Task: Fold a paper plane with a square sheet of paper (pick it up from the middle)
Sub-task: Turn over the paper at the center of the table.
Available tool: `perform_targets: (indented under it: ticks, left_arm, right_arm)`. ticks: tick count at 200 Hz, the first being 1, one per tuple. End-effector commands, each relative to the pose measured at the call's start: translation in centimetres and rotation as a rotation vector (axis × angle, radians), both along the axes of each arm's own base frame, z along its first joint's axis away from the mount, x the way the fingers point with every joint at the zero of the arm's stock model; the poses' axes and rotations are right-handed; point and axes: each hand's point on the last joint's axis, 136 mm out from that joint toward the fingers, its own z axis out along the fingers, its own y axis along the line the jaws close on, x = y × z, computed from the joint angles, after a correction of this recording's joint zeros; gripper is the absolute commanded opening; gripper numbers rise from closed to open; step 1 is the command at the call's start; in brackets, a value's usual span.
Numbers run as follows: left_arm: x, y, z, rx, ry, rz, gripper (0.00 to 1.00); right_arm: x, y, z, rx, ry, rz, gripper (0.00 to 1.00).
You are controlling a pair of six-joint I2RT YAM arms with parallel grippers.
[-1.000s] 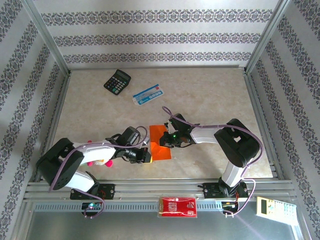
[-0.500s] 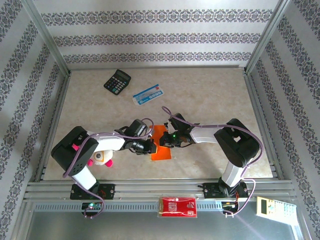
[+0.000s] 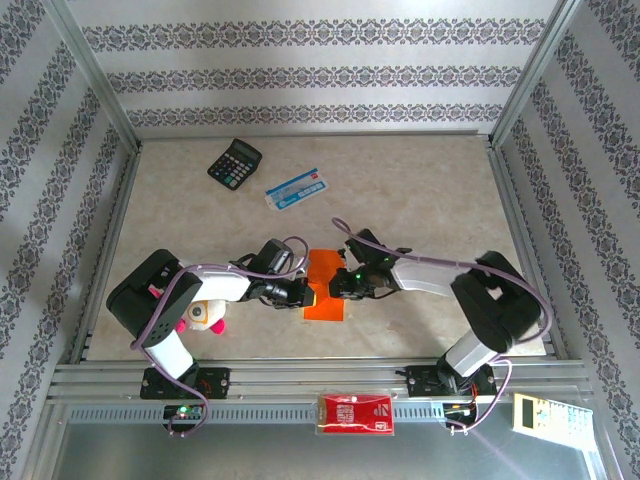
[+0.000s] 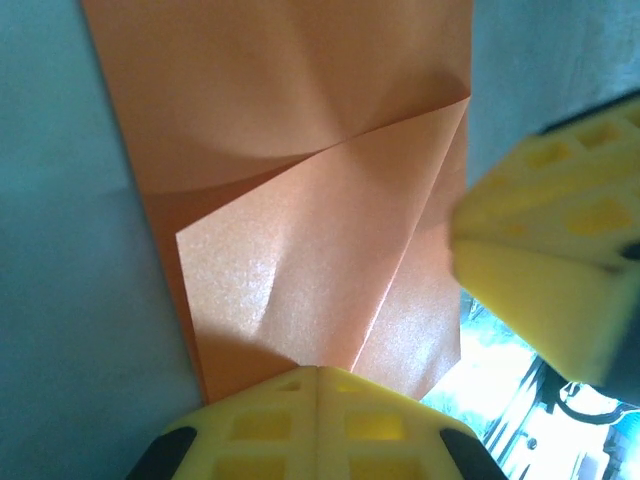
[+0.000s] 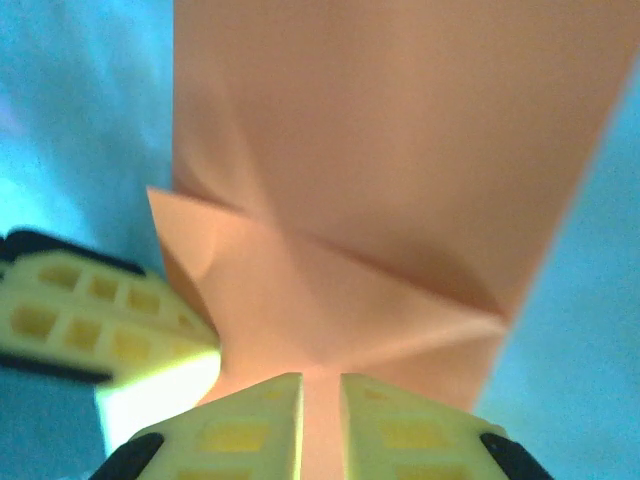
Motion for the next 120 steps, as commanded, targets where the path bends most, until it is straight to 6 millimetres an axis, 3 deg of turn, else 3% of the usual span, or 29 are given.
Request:
perform_targets:
  ticks: [1, 44, 120]
  left_arm:
    - [-2.1, 3.0, -4.3, 0.152, 0.096, 0.024, 0.0]
    - [-2.3, 2.9, -4.8, 0.15, 0.117, 0.026, 0.0]
    - [-2.4, 2.8, -4.8, 0.147, 0.126, 0.026, 0.0]
  right_arm:
    - [-2.6, -2.0, -0.8, -0.09, 0.04, -0.037, 0.21]
    - [-4.5, -2.2, -1.6, -0.134, 0.056, -0.061, 0.25]
    - [-4.8, -0.9, -2.0, -0.107, 0.048, -0.048, 0.26]
